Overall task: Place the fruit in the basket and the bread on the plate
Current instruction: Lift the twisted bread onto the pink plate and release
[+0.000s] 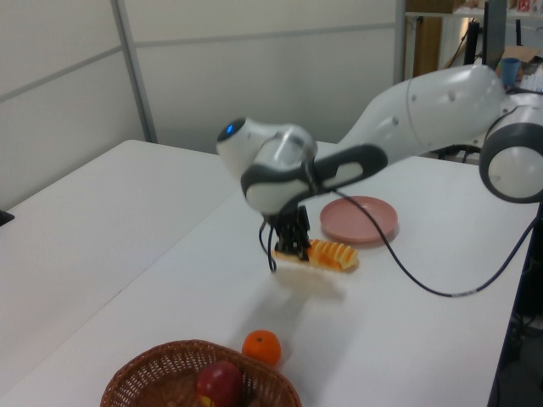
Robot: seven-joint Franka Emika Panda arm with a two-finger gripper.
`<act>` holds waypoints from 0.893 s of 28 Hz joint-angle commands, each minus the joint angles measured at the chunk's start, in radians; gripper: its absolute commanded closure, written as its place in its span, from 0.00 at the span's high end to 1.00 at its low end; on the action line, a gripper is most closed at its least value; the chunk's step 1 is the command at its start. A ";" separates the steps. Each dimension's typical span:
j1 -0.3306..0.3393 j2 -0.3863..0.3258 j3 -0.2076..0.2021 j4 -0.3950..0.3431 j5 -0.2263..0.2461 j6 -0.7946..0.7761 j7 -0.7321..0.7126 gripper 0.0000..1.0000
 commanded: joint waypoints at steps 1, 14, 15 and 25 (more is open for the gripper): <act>-0.082 -0.077 -0.006 0.018 0.084 0.007 -0.082 0.00; -0.295 -0.049 -0.012 -0.014 -0.009 0.066 -0.161 0.00; -0.303 -0.032 -0.018 -0.026 -0.040 0.071 -0.169 0.00; -0.338 -0.020 -0.015 0.010 0.078 0.080 -0.187 1.00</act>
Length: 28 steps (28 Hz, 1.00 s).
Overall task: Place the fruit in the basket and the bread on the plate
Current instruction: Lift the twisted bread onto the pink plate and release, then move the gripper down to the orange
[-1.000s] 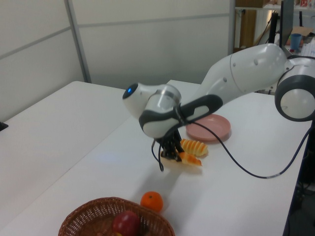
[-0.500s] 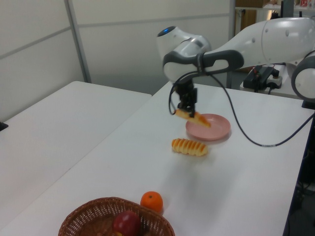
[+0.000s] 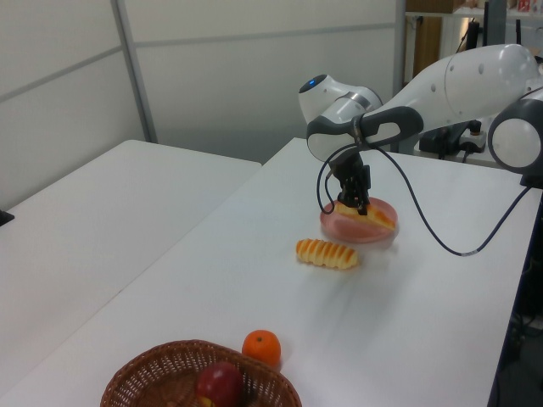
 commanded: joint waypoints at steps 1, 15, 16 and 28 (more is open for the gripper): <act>0.001 -0.047 -0.003 0.025 0.139 0.001 -0.021 1.00; 0.231 -0.133 0.023 0.023 0.268 -0.066 -0.008 1.00; 0.281 -0.126 0.023 0.019 0.270 -0.066 -0.005 1.00; 0.486 -0.084 0.022 -0.049 0.423 -0.063 0.064 1.00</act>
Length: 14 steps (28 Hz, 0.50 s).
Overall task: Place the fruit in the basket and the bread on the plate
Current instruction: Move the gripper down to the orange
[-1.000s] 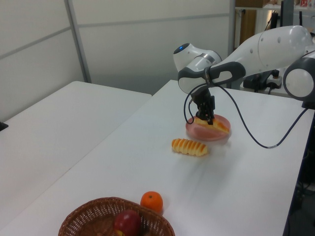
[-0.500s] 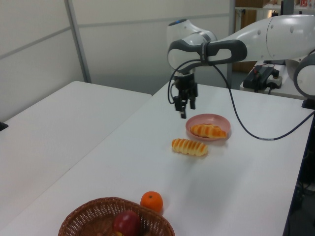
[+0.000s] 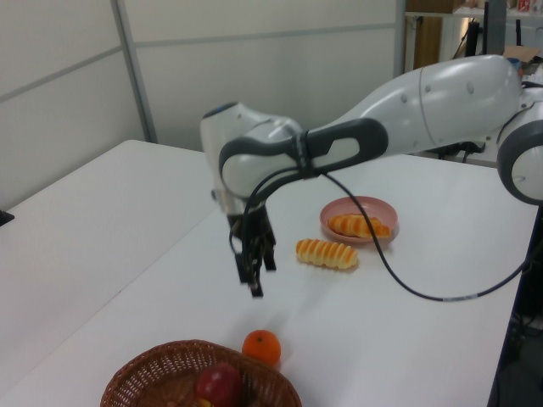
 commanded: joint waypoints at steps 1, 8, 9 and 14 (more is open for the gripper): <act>0.041 -0.010 -0.017 -0.040 0.053 -0.004 0.046 1.00; 0.063 0.018 -0.017 -0.046 0.053 0.000 0.072 1.00; 0.072 0.023 -0.017 -0.046 0.051 0.002 0.077 1.00; 0.095 0.056 -0.019 -0.046 0.038 0.003 0.094 1.00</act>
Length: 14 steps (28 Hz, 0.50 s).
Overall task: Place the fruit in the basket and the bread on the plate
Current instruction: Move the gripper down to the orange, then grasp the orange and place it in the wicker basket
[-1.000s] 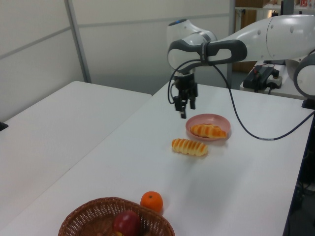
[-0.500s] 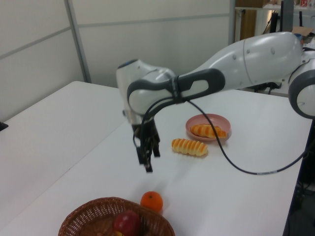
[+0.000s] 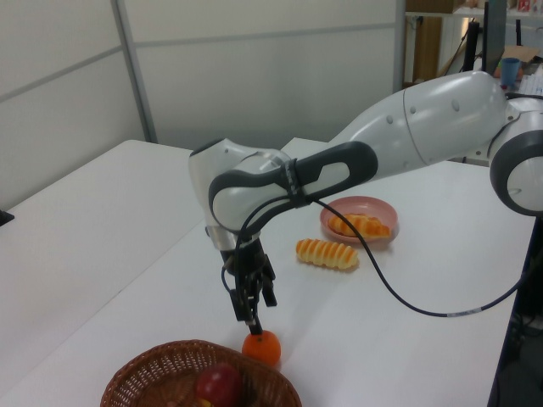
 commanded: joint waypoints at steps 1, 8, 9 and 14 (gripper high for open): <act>0.039 0.021 -0.018 -0.011 0.006 0.005 0.034 1.00; 0.052 0.035 -0.018 -0.011 -0.011 0.009 0.036 1.00; 0.052 0.038 -0.018 -0.011 -0.017 0.015 0.037 1.00; 0.052 0.054 -0.018 -0.026 -0.060 0.065 0.048 0.98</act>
